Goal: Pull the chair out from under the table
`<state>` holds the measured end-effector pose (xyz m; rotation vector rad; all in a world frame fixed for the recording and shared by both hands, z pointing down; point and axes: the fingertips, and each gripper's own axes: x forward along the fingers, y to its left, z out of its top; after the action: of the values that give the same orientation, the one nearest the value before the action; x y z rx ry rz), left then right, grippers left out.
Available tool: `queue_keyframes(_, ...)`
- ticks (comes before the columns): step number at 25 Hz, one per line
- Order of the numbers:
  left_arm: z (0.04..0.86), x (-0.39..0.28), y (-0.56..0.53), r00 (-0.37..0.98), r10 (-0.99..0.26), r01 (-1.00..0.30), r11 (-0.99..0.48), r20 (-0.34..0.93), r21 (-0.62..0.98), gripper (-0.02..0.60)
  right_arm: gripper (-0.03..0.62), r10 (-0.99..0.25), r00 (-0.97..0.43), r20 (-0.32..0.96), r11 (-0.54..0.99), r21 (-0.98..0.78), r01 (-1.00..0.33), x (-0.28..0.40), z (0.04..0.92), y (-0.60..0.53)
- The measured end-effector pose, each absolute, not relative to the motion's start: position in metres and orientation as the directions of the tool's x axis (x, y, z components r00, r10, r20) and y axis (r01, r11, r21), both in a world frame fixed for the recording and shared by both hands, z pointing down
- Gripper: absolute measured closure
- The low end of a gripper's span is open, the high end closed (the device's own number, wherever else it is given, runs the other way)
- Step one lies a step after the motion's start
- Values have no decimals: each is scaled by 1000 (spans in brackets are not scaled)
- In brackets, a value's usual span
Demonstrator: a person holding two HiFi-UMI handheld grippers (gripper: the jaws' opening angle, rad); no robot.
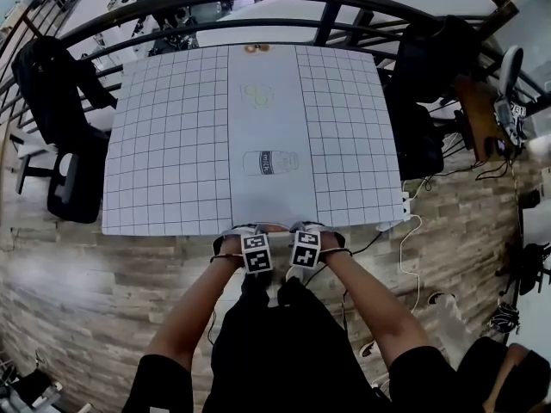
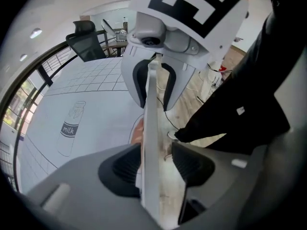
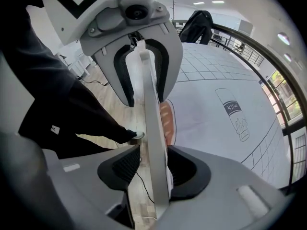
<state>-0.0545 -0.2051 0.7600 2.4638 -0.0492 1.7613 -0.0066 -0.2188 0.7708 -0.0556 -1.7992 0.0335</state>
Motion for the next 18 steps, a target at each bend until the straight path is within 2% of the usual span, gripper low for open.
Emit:
queue_keyframes(6, 781, -62, -202, 241, 52, -9, -998, 969, 56, 381, 447, 19, -203, 979, 997, -4, 72, -10, 780, -218)
queue_keyframes(9, 786, -59, -204, 258, 68, -37, -996, 964, 80, 392, 456, 9, -199, 980, 998, 5, 70, -12, 786, -219)
queue_keyframes(12, 790, -59, -208, 270, 57, -42, -997, 961, 71, 439, 468, -2, -200, 980, 998, 16, 68, -13, 791, -221)
queue_keyframes(15, 795, -61, -209, 265, 52, -18, -998, 963, 59, 438, 467, 5, -189, 982, 996, 13, 93, -13, 794, -221)
queue_keyframes(18, 800, -63, -208, 258, 80, -59, -993, 963, 99, 437, 468, 13, -171, 985, 994, 5, 108, -9, 799, -220)
